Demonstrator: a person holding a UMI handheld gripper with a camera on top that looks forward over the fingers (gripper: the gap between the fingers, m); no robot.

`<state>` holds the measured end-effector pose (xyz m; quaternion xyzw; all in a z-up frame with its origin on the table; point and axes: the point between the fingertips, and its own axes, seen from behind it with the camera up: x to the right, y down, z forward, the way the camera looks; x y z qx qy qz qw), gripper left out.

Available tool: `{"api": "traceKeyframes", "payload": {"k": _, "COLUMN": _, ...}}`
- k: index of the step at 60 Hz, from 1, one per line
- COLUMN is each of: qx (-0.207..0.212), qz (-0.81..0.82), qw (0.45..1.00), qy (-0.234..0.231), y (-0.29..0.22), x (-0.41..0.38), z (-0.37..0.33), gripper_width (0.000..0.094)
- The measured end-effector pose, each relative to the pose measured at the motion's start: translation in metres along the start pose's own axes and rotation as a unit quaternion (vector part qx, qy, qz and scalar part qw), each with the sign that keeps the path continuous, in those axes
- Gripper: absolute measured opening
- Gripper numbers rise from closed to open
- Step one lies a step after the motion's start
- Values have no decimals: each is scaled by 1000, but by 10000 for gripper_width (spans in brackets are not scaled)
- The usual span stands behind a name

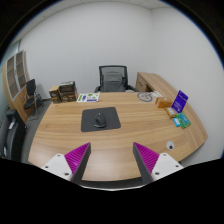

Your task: Arrange mouse

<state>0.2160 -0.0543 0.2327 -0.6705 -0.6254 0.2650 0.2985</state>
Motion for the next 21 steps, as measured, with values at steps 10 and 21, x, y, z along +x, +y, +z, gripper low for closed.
{"api": "traceKeyframes", "payload": {"k": 10, "qx": 1, "qz": 0, "qw": 1000, "qy": 6, "y": 4, "x": 3, "z": -7, "gripper_width": 857}}
{"api": "traceKeyframes", "payload": {"k": 21, "qx": 5, "qz": -2, "qw": 1000, "qy": 3, "y": 6, "x": -2, "z": -14, "gripper_width": 854}}
